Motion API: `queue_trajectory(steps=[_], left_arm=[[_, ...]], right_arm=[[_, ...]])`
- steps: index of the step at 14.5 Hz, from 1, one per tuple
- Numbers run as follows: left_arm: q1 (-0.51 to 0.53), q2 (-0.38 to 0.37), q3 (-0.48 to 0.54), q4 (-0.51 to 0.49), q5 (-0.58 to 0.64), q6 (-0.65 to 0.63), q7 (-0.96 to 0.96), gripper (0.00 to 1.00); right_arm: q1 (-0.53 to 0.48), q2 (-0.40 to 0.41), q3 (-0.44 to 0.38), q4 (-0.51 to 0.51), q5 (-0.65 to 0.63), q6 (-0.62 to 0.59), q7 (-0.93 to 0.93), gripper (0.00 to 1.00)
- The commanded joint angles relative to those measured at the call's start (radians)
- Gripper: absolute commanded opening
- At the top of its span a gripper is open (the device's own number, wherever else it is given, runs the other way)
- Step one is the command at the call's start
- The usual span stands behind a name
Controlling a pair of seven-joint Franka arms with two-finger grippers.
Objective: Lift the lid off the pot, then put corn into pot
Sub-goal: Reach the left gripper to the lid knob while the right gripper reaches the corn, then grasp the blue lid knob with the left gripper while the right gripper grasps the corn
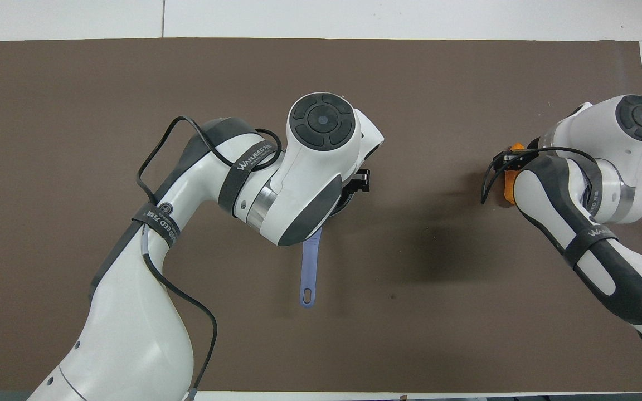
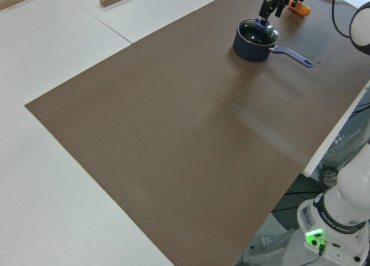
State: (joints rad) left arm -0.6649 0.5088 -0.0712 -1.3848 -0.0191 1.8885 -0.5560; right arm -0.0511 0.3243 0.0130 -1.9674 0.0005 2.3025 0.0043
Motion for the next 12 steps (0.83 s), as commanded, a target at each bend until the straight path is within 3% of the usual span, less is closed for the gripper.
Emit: queue_trajectory(steps=[1, 2, 3, 5, 6, 9, 12], left_arm=[[-0.013, 0.007, 0.018, 0.027, 0.018, -0.035, -0.044, 1.0], [-0.009, 0.007, 0.019, 0.027, 0.018, -0.037, -0.045, 1.0], [-0.006, 0.007, 0.021, 0.027, 0.018, -0.037, -0.045, 1.0], [0.001, 0.005, 0.019, 0.027, 0.016, -0.035, -0.047, 1.0], [0.001, 0.005, 0.019, 0.026, 0.015, -0.028, -0.053, 1.0], [0.008, 0.004, 0.021, 0.02, 0.015, -0.02, -0.082, 1.0], [0.017, 0.005, 0.021, 0.015, 0.016, -0.016, -0.088, 1.0]], right_arm=[[-0.01, -0.007, 0.005, -0.028, 0.038, 0.028, -0.047, 0.66], [-0.01, -0.008, 0.005, -0.033, 0.038, 0.028, -0.05, 0.63], [-0.01, -0.01, 0.005, -0.034, 0.038, 0.026, -0.052, 0.5], [-0.009, -0.01, 0.005, -0.034, 0.038, 0.018, -0.052, 0.11], [-0.006, -0.01, 0.005, -0.03, 0.038, 0.008, -0.052, 0.0], [0.003, -0.019, 0.007, 0.037, 0.036, -0.081, -0.052, 0.0], [0.019, -0.045, 0.031, 0.162, 0.035, -0.244, -0.05, 0.0]])
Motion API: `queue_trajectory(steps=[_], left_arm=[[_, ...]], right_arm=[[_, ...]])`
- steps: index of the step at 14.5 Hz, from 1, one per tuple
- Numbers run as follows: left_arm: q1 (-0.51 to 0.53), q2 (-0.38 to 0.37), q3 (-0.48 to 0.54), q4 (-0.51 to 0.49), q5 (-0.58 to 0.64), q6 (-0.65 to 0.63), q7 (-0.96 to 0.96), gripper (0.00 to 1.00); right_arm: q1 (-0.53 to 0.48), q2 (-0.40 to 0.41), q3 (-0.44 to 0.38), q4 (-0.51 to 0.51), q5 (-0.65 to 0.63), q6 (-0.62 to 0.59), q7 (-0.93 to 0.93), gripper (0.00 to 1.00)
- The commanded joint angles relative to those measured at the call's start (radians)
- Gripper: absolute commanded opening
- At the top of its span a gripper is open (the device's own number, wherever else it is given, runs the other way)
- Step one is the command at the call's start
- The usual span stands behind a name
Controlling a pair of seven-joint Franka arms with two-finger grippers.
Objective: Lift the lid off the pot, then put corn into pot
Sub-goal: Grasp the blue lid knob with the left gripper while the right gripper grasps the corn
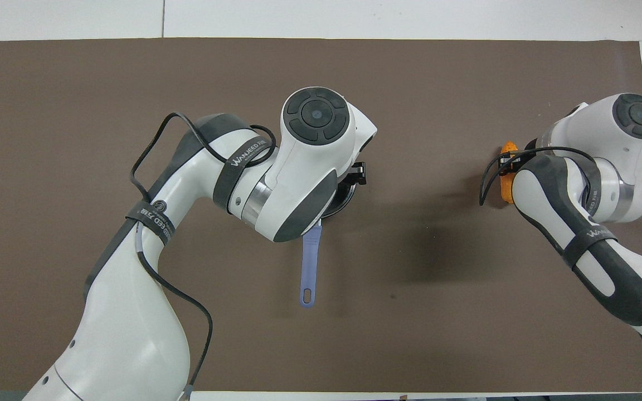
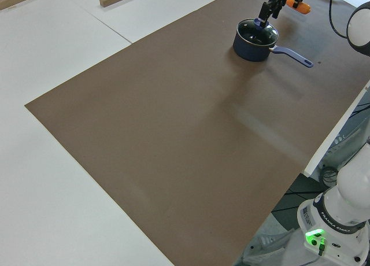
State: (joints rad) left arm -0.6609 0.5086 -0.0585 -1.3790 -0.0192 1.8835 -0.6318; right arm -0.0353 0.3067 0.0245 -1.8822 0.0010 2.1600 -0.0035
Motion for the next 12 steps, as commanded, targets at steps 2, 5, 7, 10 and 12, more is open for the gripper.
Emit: queue_trajectory(steps=[2, 5, 7, 10, 12], left_arm=[[0.015, 0.004, 0.008, -0.003, 0.016, 0.0, -0.012, 1.0], [0.017, -0.001, 0.009, -0.029, 0.018, 0.035, -0.016, 1.0], [0.015, -0.013, 0.009, -0.081, 0.018, 0.103, -0.048, 1.0], [0.017, -0.013, 0.009, -0.077, 0.018, 0.108, -0.048, 1.0], [0.018, -0.013, 0.011, -0.072, 0.027, 0.091, -0.043, 1.0]], right_arm=[[0.003, -0.07, 0.044, 0.094, 0.036, -0.144, -0.043, 0.0], [0.005, -0.086, 0.087, 0.206, 0.036, -0.285, -0.024, 0.0], [0.009, -0.077, 0.091, 0.296, 0.036, -0.38, -0.003, 0.0], [0.034, -0.08, 0.098, 0.391, 0.036, -0.457, 0.007, 0.0], [0.064, -0.083, 0.107, 0.46, 0.033, -0.5, 0.037, 0.0]])
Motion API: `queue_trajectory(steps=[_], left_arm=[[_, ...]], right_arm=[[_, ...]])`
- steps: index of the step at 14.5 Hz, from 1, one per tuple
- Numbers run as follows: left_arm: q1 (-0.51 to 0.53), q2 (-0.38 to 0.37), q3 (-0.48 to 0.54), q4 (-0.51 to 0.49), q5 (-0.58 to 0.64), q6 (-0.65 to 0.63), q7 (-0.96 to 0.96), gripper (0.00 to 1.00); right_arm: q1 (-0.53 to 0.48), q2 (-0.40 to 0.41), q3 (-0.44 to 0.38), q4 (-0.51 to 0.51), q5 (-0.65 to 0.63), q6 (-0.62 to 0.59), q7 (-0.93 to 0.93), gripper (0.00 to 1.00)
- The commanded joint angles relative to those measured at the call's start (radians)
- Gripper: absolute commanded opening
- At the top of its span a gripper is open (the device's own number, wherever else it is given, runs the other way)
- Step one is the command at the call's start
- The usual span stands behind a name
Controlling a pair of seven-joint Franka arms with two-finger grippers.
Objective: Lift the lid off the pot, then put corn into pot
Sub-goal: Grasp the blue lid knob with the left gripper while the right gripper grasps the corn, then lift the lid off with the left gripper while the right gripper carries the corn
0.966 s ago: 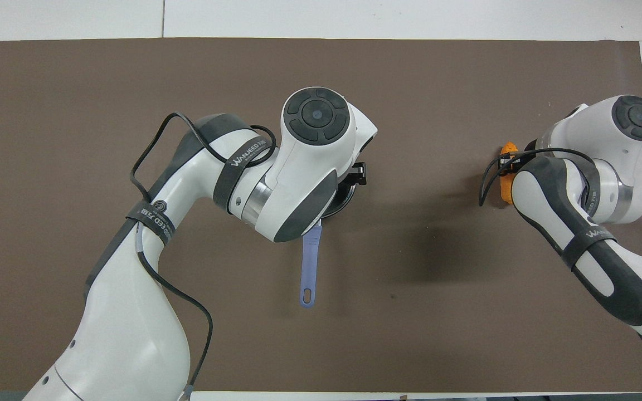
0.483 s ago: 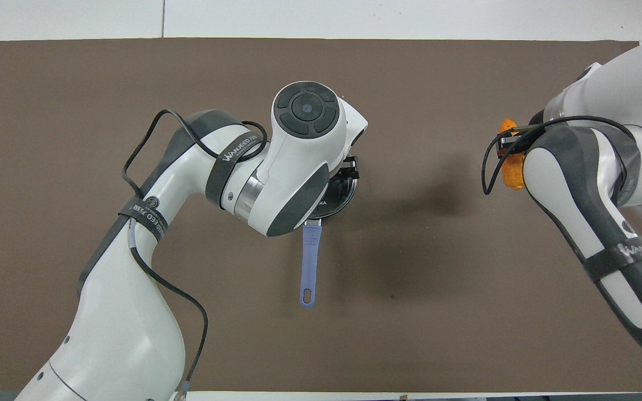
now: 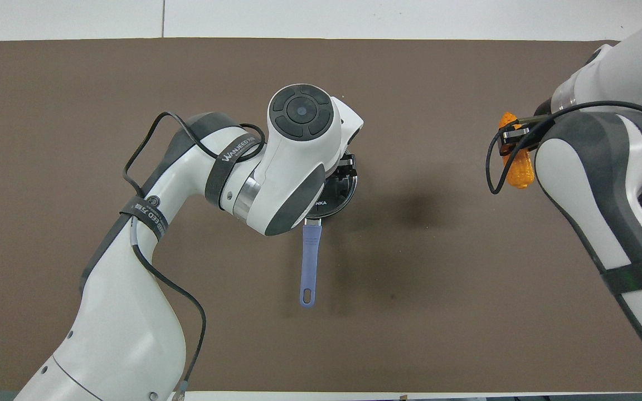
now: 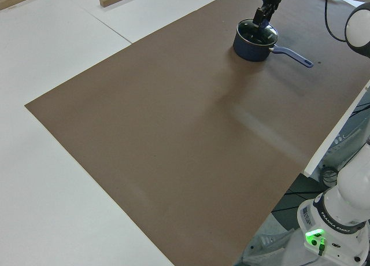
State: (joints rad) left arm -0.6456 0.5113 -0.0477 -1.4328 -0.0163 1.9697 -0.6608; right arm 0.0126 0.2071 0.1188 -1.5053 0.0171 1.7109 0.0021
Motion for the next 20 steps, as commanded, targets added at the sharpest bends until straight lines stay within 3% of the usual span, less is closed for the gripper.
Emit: queue_trajectory(steps=[1, 16, 18, 20], left_arm=[[0.003, -0.014, 0.0, -0.008, 0.032, -0.015, -0.01, 1.0], [0.014, -0.014, -0.001, 0.003, 0.025, -0.029, -0.008, 0.91], [0.012, -0.014, -0.001, 0.005, 0.025, -0.029, -0.007, 0.85], [0.012, -0.014, -0.001, 0.005, 0.024, -0.029, -0.007, 0.69]], right_arm=[[0.035, 0.015, 0.013, 0.097, 0.014, -0.05, 0.05, 0.0], [0.067, 0.011, 0.012, 0.096, 0.009, -0.042, 0.067, 0.0], [0.067, 0.011, 0.01, 0.096, 0.011, -0.04, 0.067, 0.0], [0.066, 0.011, 0.01, 0.094, 0.011, -0.039, 0.067, 0.0]])
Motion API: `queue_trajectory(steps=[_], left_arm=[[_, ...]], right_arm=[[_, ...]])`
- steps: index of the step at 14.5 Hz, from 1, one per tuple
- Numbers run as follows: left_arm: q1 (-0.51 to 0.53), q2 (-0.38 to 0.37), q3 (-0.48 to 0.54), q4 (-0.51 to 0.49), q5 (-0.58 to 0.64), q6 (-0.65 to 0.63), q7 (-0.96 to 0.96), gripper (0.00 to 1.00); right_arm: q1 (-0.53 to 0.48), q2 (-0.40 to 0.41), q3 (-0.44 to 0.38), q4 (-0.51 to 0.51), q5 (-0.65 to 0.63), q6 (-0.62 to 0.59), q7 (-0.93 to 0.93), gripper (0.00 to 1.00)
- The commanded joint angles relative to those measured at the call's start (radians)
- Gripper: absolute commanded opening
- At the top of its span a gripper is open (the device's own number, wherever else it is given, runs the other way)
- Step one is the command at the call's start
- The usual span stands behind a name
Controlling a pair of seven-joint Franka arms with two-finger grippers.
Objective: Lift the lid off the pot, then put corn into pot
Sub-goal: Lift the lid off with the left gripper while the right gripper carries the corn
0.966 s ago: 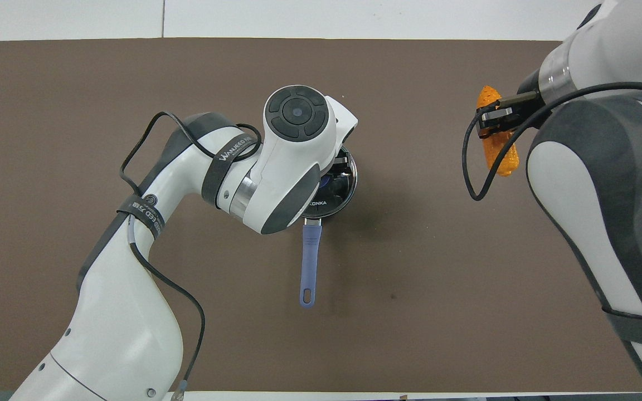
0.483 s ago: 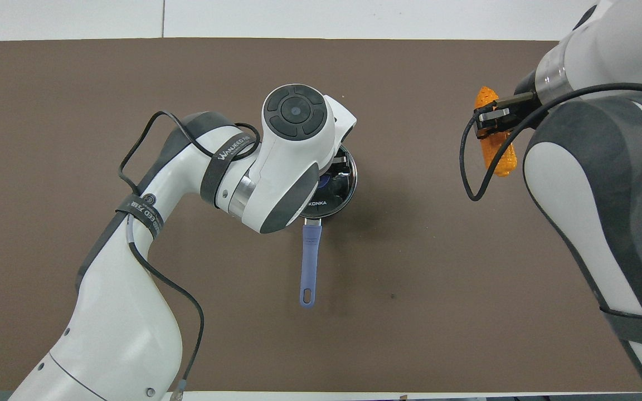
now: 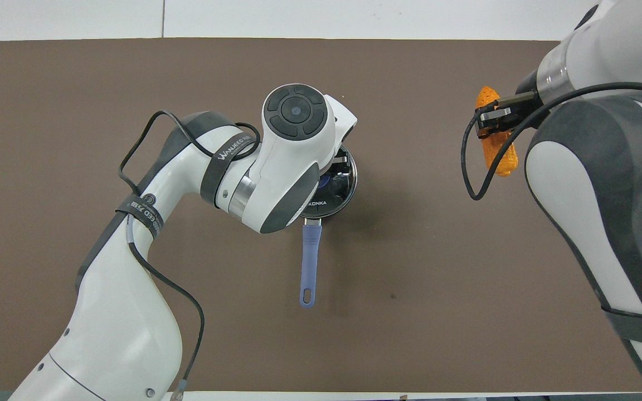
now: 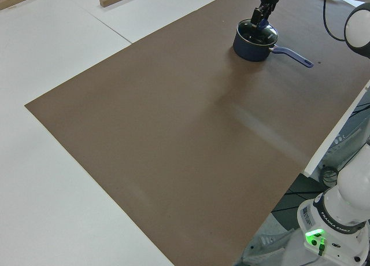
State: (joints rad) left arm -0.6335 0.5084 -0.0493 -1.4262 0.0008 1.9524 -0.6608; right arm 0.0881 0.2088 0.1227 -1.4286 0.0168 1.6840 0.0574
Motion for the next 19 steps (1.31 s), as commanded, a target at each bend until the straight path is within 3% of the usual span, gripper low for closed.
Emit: queue_trajectory(steps=[1, 3, 7, 9, 16, 19], left_arm=[[0.0, -0.011, 0.0, -0.002, 0.007, -0.012, -0.007, 0.59], [0.002, -0.011, 0.0, -0.002, 0.007, -0.015, -0.007, 0.47], [0.0, -0.014, 0.0, -0.002, 0.007, -0.023, -0.007, 0.43], [0.002, -0.022, 0.0, -0.002, 0.005, -0.024, -0.007, 0.35], [0.015, -0.096, 0.003, -0.002, -0.016, -0.064, -0.002, 0.29], [0.064, -0.143, 0.002, -0.003, -0.022, -0.131, 0.077, 0.27]], right_arm=[[-0.01, 0.009, 0.006, 0.016, 0.011, -0.012, 0.012, 0.0], [-0.011, 0.007, 0.006, 0.016, 0.011, -0.012, 0.012, 0.0], [-0.011, 0.009, 0.006, 0.016, 0.011, -0.012, 0.012, 0.0], [-0.01, 0.007, 0.006, 0.016, 0.011, -0.01, 0.012, 0.0], [-0.001, 0.011, 0.008, 0.022, 0.014, -0.013, 0.028, 0.0], [0.074, 0.015, 0.02, 0.022, -0.001, 0.048, 0.166, 0.0]])
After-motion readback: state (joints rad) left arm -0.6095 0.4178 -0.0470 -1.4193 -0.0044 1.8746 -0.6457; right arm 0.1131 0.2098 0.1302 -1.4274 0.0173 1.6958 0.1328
